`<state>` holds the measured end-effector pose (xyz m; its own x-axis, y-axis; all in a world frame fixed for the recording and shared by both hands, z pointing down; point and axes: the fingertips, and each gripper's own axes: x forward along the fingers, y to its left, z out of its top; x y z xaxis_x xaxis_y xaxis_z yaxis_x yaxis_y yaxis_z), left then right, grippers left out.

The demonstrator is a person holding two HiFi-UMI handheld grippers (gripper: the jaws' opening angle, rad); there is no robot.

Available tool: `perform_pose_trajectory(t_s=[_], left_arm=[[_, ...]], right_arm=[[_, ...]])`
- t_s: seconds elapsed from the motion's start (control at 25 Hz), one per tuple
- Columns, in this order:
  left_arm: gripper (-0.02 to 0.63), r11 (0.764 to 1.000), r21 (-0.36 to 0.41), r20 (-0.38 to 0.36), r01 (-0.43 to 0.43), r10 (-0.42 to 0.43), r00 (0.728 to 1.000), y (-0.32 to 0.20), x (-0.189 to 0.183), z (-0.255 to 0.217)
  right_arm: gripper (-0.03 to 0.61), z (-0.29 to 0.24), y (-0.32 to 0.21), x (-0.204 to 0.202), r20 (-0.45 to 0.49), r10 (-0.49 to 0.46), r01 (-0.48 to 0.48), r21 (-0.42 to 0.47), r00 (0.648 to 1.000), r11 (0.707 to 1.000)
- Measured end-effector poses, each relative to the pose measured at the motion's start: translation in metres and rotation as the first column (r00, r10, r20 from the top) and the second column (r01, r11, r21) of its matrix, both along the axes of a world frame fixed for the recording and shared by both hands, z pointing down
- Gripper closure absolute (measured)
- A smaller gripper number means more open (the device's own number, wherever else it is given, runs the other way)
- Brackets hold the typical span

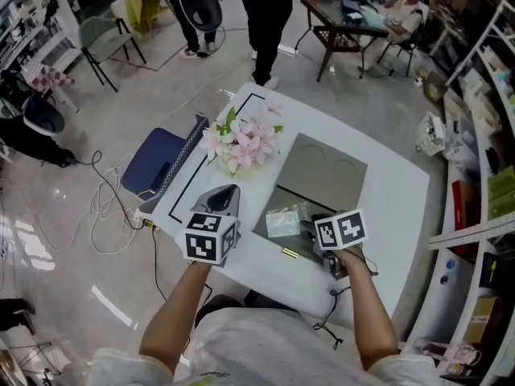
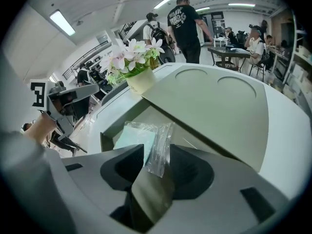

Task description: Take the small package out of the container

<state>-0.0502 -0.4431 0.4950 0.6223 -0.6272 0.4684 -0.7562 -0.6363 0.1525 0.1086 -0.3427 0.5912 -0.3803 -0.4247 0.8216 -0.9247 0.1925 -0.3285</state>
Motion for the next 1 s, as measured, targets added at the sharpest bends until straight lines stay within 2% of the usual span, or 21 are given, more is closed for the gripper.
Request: perform_pose_trajectory(t_s=[0.24,0.48,0.64,1.0], left_arm=[[0.612,0.998,-0.004,-0.015,-0.058,0.058,0.998,-0.010,0.000,-0.002],[0.612,0.992,-0.013,-0.022,-0.128,0.128,0.992,-0.024,-0.005,-0.002],[0.612,0.985,-0.014,-0.020,-0.174,0.174,0.985,-0.027,-0.006,-0.003],[0.612,0.967,0.003,-0.025,-0.254,0.254,0.967,-0.024,-0.006,-0.008]], right_arm=[[0.411,0.013,-0.003,-0.001,-0.040,0.026,-0.028,-0.063,0.999,0.998],[0.497,0.018,-0.004,0.006,-0.084,0.095,-0.102,-0.080,0.992,0.992],[0.563,0.016,-0.002,0.005,-0.107,0.124,-0.132,-0.070,0.986,0.989],[0.571,0.003,0.008,0.002,-0.138,0.187,-0.189,0.000,0.973,0.982]])
